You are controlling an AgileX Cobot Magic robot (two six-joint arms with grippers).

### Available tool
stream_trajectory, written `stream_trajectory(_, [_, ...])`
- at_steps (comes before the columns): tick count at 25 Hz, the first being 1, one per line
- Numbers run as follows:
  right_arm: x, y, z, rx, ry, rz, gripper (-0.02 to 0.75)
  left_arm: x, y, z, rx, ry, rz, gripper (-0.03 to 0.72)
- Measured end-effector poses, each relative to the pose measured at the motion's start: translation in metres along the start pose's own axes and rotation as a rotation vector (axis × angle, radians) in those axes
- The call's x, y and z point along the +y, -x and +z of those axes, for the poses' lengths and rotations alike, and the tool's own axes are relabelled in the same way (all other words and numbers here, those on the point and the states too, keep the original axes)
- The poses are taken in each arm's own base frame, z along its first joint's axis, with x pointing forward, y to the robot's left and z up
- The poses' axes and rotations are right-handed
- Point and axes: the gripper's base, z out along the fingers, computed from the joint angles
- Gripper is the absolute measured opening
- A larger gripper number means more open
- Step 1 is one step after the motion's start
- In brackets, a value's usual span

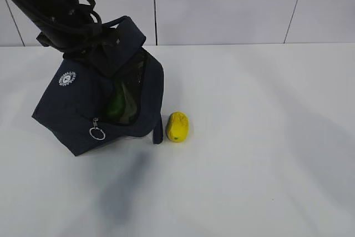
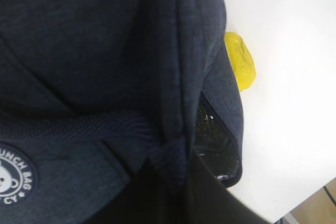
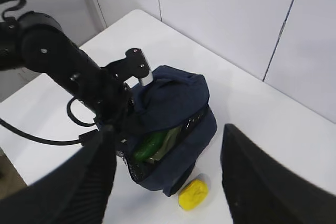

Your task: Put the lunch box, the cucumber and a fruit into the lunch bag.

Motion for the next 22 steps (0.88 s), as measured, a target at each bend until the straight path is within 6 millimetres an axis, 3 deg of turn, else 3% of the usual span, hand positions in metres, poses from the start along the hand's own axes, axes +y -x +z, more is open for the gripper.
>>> stream_trajectory(5, [0.016, -0.004, -0.041, -0.054, -0.009, -0.021, 0.473, 0.0, 0.0, 0.0, 0.0, 0.0, 0.002, -0.008])
stream_trajectory(11, [0.029, -0.03, -0.066, -0.029, -0.005, -0.005, 0.471, 0.0, 0.0, 0.0, 0.0, 0.0, 0.002, -0.008])
stream_trajectory(15, [0.03, -0.057, -0.057, 0.012, -0.007, 0.035, 0.471, 0.0, 0.0, 0.0, 0.0, 0.0, 0.003, -0.008])
stream_trajectory(22, [0.018, -0.115, -0.007, 0.119, -0.024, 0.13, 0.471, 0.0, 0.0, 0.0, 0.0, 0.0, 0.005, -0.008])
